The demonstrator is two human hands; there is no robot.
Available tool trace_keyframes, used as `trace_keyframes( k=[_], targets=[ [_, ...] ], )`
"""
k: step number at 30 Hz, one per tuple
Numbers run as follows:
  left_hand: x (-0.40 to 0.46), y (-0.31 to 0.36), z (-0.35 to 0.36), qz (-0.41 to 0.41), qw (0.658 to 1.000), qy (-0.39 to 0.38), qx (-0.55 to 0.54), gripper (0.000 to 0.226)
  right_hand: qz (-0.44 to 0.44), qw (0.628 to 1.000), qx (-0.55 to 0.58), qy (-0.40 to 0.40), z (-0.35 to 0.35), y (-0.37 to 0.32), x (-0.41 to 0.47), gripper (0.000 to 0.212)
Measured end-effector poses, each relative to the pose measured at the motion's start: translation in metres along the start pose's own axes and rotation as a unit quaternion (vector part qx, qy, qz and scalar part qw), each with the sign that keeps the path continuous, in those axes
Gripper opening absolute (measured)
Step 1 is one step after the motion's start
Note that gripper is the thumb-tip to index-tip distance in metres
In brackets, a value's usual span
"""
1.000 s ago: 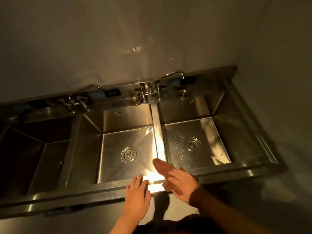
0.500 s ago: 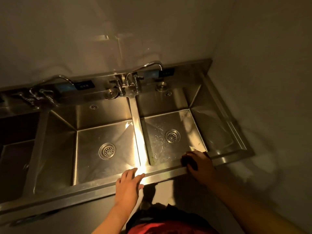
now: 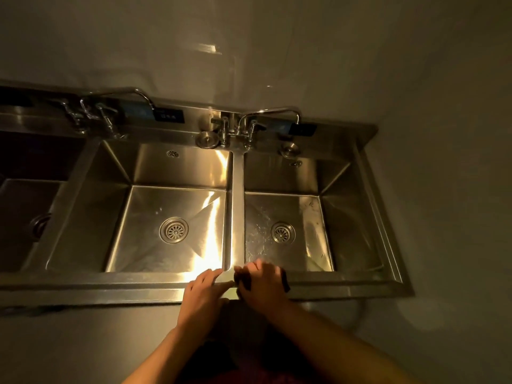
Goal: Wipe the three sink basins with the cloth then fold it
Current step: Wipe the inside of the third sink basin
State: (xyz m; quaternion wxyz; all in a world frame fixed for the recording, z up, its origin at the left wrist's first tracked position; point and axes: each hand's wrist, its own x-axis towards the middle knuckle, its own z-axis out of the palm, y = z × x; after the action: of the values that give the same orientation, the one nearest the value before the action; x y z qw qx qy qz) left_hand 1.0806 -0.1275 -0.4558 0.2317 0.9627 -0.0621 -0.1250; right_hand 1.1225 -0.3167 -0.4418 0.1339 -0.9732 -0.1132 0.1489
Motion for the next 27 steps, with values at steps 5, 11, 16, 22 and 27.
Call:
trace_keyframes(
  k=[5,11,16,22,27],
  targets=[
    [-0.005,0.007,0.004,-0.019,1.000,0.010,-0.008,0.041,-0.017,0.999,-0.021,0.036,0.001,0.003,0.008,0.043],
    [-0.005,0.030,0.017,-0.026,0.998,0.037,-0.046,0.036,-0.064,0.994,-0.019,0.083,0.003,0.063,0.003,0.028],
    [0.013,0.085,0.047,0.035,0.998,0.022,-0.043,0.034,-0.039,0.998,-0.036,0.043,-0.012,0.143,-0.010,0.035],
    [0.045,0.158,0.084,0.048,0.998,0.021,-0.033,0.031,-0.003,0.999,-0.021,0.026,-0.039,0.238,-0.028,0.038],
    [0.072,0.196,0.106,0.041,0.999,-0.001,-0.023,0.035,0.009,0.998,0.017,0.062,-0.053,0.303,-0.041,0.035]
  ],
)
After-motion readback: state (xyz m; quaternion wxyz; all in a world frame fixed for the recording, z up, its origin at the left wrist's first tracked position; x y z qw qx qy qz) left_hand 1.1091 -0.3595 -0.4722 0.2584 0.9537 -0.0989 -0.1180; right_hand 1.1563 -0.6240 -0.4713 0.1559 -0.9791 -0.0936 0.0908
